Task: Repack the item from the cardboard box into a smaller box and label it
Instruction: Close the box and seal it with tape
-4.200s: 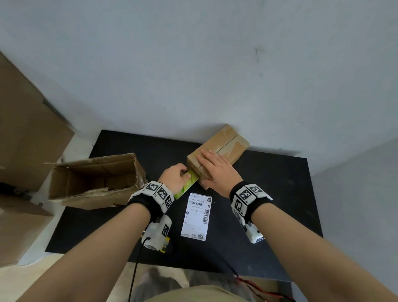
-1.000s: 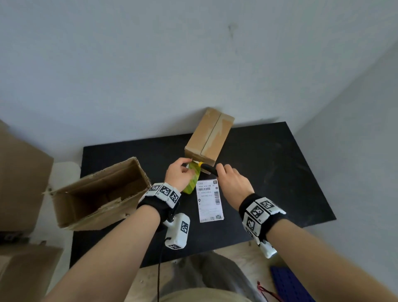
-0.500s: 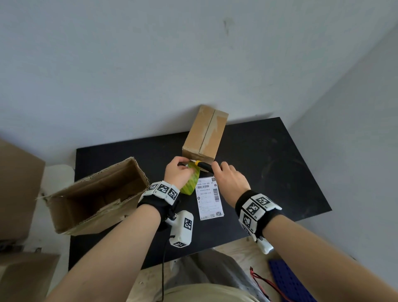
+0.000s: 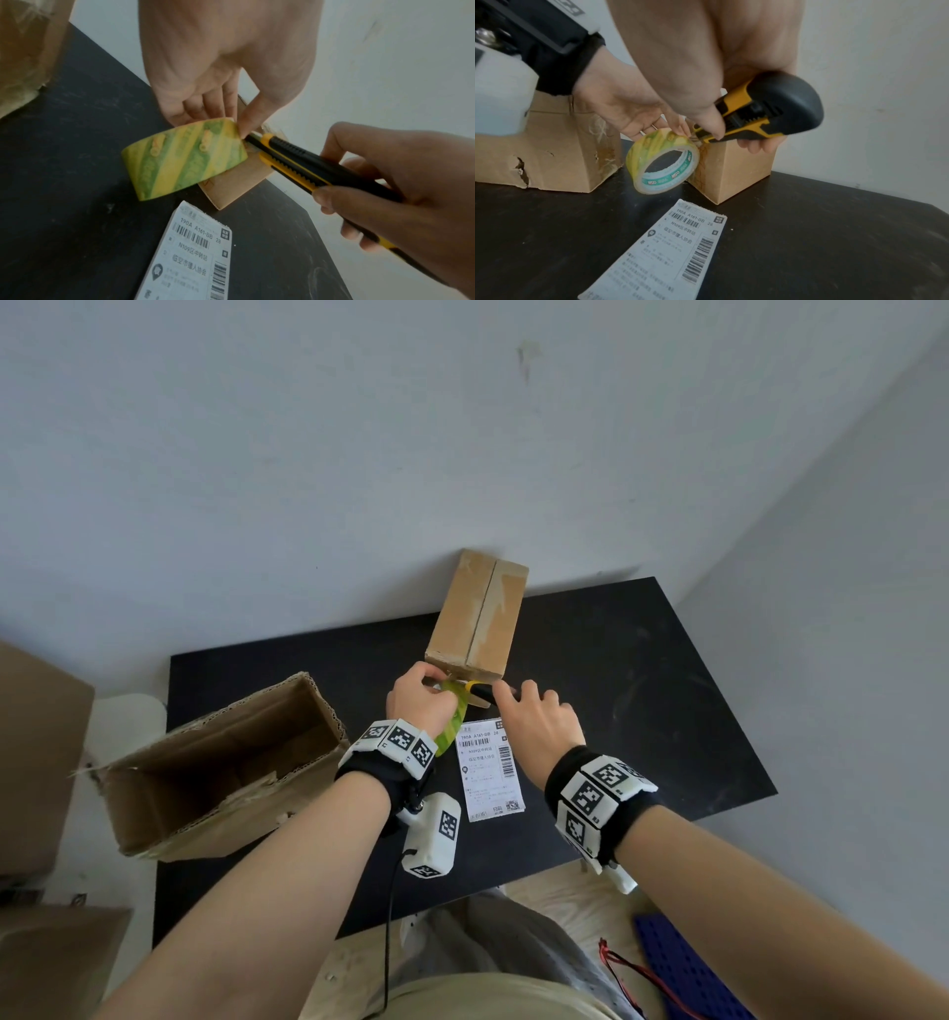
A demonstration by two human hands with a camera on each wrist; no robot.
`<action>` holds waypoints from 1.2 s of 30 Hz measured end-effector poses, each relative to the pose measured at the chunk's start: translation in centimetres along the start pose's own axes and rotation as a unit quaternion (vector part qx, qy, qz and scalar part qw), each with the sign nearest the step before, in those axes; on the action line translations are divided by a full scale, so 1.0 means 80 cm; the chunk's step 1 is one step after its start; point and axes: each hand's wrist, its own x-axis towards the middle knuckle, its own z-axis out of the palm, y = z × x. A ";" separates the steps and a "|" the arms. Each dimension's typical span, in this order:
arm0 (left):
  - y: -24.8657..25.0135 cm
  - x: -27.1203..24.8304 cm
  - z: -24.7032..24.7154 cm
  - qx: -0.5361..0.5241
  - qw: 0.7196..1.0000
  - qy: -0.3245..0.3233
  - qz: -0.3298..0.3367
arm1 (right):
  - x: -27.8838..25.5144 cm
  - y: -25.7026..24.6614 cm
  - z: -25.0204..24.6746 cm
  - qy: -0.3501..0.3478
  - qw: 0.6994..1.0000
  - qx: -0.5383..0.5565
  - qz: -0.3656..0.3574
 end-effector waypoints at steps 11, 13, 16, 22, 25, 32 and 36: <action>-0.017 -0.009 0.000 0.008 0.999 -0.004 -0.047 | -0.014 0.044 0.040 -0.036 0.998 0.052 0.021; -0.022 -0.013 0.001 -0.007 0.999 -0.003 -0.054 | -0.011 0.045 0.060 -0.046 0.996 0.067 0.026; -0.032 -0.018 0.001 -0.026 0.998 0.000 -0.058 | -0.005 0.042 0.087 -0.071 0.993 0.096 0.025; -0.042 -0.027 -0.007 -0.048 0.997 0.002 -0.063 | -0.001 0.032 0.117 -0.108 0.984 0.137 0.019; -0.037 -0.028 -0.010 -0.048 0.997 -0.004 -0.059 | 0.004 0.029 0.118 -0.119 0.983 0.141 0.004; -0.027 -0.034 -0.017 -0.061 0.997 -0.001 -0.051 | 0.012 0.036 0.113 -0.174 0.973 0.147 -0.034; -0.019 -0.036 -0.022 -0.060 0.997 -0.009 -0.052 | 0.014 0.041 0.098 -0.175 0.975 0.117 -0.069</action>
